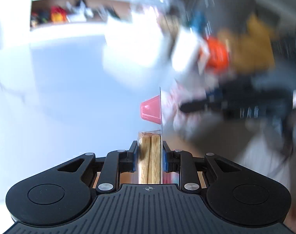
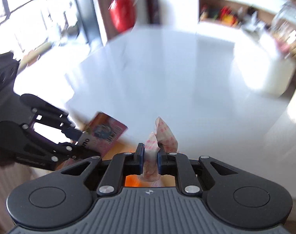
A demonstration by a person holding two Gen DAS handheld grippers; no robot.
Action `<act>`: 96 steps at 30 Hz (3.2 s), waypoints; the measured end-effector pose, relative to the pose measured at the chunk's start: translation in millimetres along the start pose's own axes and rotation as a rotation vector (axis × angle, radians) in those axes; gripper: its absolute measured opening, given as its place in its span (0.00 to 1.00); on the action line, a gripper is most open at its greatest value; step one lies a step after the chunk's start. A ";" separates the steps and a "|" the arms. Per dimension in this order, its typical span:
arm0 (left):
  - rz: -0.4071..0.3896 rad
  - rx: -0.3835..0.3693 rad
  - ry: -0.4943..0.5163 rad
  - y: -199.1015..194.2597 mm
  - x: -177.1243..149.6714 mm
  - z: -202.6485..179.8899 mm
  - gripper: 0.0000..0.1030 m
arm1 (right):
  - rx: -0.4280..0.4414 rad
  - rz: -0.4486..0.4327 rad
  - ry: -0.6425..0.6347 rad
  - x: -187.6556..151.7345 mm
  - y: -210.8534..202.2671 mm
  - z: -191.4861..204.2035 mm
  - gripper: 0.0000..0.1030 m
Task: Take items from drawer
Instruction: 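Grasp the pink toothpaste box with the left tool while the right tool grasps the plastic bag, then place the toothpaste box and plastic bag on the countertop with both tools, then grasp an orange egg half with the left tool while the right tool grasps the red-lidded container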
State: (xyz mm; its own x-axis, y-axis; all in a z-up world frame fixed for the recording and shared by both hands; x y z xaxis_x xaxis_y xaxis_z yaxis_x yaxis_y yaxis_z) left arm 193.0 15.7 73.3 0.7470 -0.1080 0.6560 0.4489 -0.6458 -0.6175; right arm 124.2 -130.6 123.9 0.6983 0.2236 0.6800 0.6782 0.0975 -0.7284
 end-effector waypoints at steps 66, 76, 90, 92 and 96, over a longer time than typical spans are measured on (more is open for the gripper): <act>0.523 0.172 0.357 166.0 -124.6 16.7 0.14 | -0.158 0.031 0.145 -127.7 37.4 -38.5 0.56; 0.427 0.118 0.359 126.9 -104.3 3.8 0.09 | -0.111 0.169 -0.001 -135.5 64.5 -18.9 0.56; 0.330 0.095 0.258 71.3 -92.3 10.0 0.09 | -0.051 0.280 -0.161 -126.3 68.3 -14.3 0.56; 0.334 0.086 0.254 75.5 -96.8 10.9 0.09 | -0.037 0.308 -0.178 -124.3 73.9 -12.6 0.56; 0.326 0.093 0.229 68.9 -95.1 14.2 0.09 | 0.019 0.349 -0.248 -117.7 97.8 3.7 0.57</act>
State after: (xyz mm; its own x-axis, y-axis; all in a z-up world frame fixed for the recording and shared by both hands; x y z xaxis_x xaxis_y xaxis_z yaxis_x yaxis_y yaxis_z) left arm 159.8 -7.8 -37.8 0.7334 -0.4680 0.4930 0.2576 -0.4797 -0.8387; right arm 107.5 -143.8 -27.7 0.8071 0.4726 0.3537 0.4054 -0.0081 -0.9141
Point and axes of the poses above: each gripper's, at about its wrist camera, not at the fingertips, and y roughly the way its jaws point, z to its left, x to its top, the point moved 4 cm from there along y, roughly the way its jaws point, and after that the axes turned 12 degrees about -y, right-handed, at the moved point
